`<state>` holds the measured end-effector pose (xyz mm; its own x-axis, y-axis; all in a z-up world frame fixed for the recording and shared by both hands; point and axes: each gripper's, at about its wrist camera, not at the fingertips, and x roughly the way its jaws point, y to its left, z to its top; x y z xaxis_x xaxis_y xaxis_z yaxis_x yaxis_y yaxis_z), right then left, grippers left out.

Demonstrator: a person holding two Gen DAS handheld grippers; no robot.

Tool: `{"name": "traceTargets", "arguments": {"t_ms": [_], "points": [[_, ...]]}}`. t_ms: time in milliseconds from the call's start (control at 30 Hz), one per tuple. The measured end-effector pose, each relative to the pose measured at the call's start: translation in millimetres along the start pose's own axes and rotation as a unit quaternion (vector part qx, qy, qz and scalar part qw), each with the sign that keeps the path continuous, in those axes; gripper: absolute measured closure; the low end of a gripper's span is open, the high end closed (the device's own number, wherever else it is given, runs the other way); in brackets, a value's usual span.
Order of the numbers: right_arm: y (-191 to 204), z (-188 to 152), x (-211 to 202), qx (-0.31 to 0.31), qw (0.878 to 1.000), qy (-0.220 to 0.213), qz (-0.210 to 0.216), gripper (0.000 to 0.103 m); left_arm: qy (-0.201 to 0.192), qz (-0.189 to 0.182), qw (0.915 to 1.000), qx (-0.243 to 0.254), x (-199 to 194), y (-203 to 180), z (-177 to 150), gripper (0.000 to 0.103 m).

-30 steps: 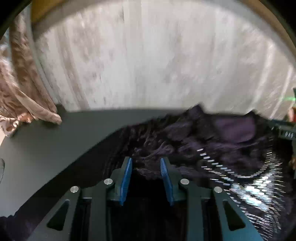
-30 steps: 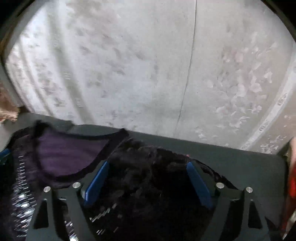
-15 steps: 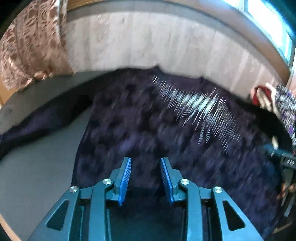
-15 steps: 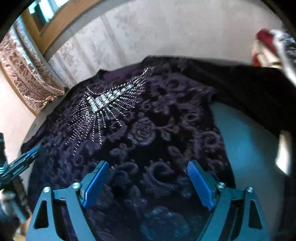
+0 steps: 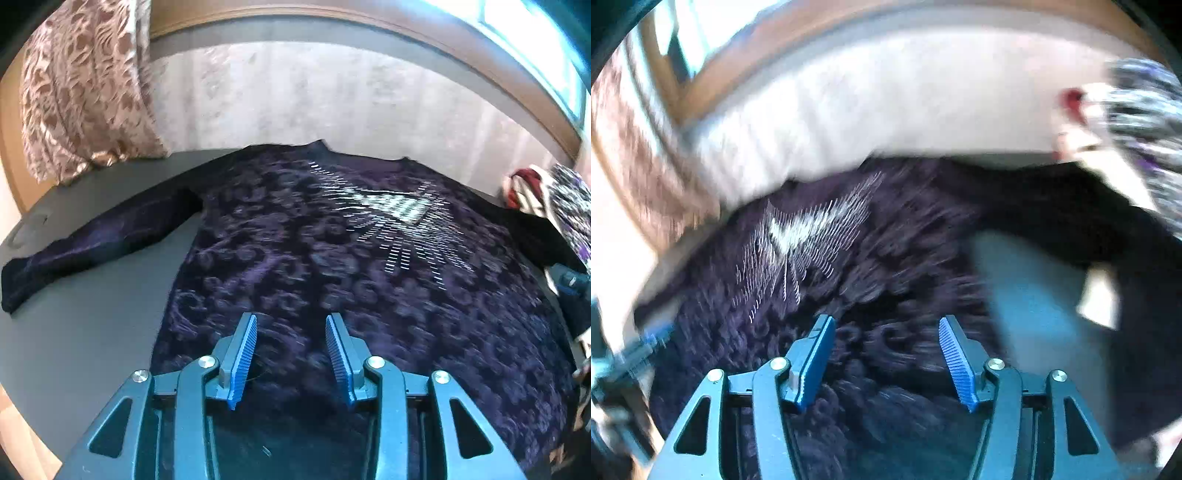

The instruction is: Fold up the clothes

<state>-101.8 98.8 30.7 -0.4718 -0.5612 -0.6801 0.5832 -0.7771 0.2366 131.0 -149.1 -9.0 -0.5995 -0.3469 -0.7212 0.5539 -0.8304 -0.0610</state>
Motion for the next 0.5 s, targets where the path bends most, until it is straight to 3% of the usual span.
{"name": "traceTargets", "arguments": {"t_ms": [67,200,367,400,467,500], "points": [[-27,-4,-33,0.016,0.999,-0.031,-0.040,0.041,0.012,-0.013,0.9998,0.014,-2,-10,-6,0.063],[-76,-21,-69,-0.018,0.986,-0.041,-0.163,0.036,0.037,-0.028,0.9986,0.027,3,-23,-22,0.063],[-104,-34,-42,-0.045,0.979,0.017,-0.197,0.038,0.034,-0.026,0.9985,0.035,6,-31,-28,0.058],[-105,-36,-33,-0.057,0.976,0.027,-0.207,0.043,0.034,-0.028,0.9984,0.036,6,-32,-28,0.057],[-107,-39,-17,-0.081,0.969,0.046,-0.228,0.065,0.033,-0.033,0.9984,0.030,7,-30,-29,0.056],[-106,-38,-14,-0.095,0.966,0.048,-0.236,0.070,0.032,-0.034,0.9985,0.027,7,-29,-29,0.055]]}}
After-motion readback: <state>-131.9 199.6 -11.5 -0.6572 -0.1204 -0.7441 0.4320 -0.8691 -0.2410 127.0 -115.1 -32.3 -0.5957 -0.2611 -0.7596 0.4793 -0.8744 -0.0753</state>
